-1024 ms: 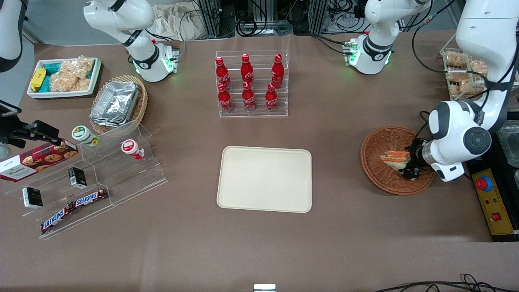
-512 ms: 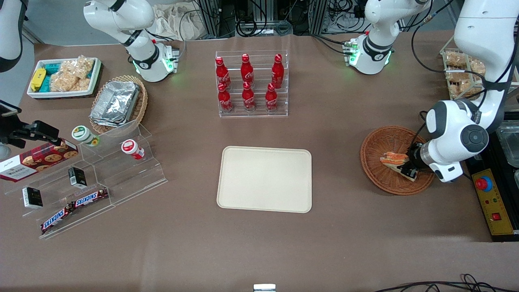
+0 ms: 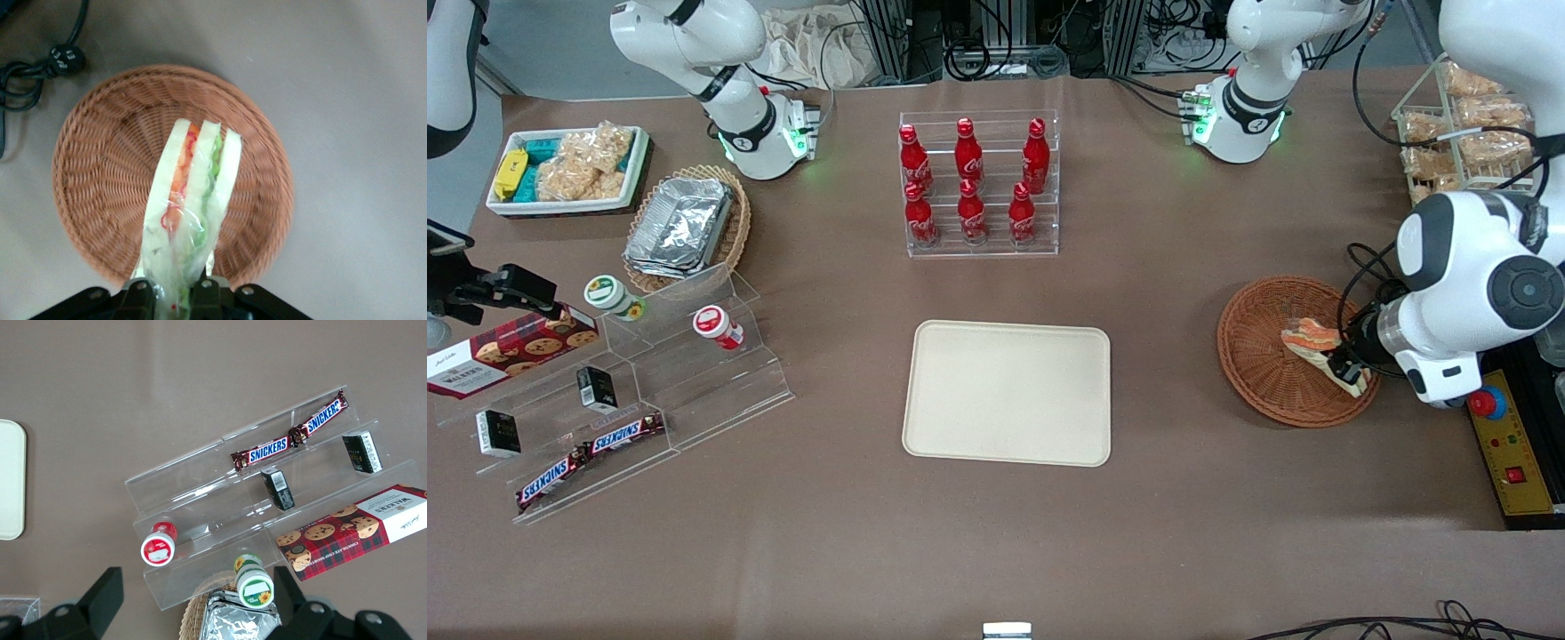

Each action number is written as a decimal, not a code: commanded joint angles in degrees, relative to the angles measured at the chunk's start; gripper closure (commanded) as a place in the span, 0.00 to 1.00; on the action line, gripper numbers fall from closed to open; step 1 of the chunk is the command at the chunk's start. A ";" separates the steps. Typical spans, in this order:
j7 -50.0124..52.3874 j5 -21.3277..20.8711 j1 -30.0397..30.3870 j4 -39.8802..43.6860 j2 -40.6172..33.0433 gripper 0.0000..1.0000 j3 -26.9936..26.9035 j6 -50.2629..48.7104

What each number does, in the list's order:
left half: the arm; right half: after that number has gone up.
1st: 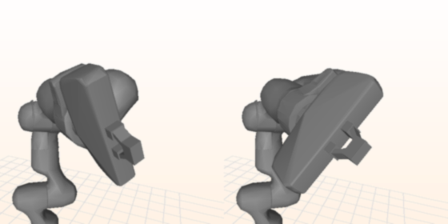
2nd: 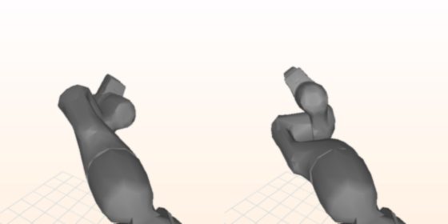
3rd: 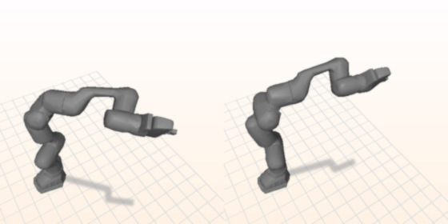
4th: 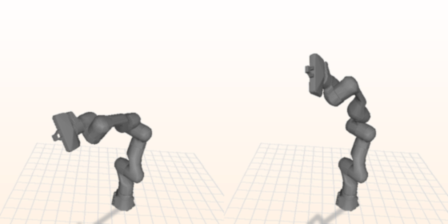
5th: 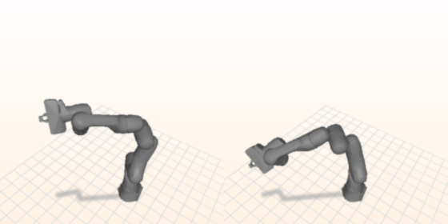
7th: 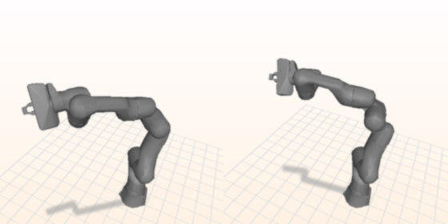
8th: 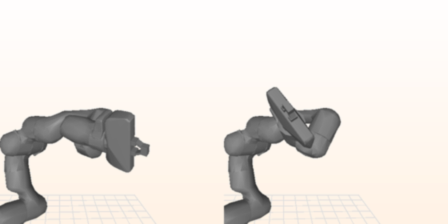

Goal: Place sandwich from basket to tray

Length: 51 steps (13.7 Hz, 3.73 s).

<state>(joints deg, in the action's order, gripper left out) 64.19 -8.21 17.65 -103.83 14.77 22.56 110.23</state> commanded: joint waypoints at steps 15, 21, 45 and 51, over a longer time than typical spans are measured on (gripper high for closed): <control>-15.14 -5.76 -18.42 17.35 19.32 1.00 14.54 0.77; -6.00 -12.27 -22.22 7.70 23.55 1.00 13.92 12.62; -9.06 -14.05 -20.65 21.31 14.27 0.00 12.16 -7.12; -35.14 8.01 -3.87 5.96 -12.80 0.00 12.07 -9.33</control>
<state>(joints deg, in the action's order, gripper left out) 35.93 -5.45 8.91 -87.15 12.21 34.55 99.45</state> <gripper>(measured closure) 0.000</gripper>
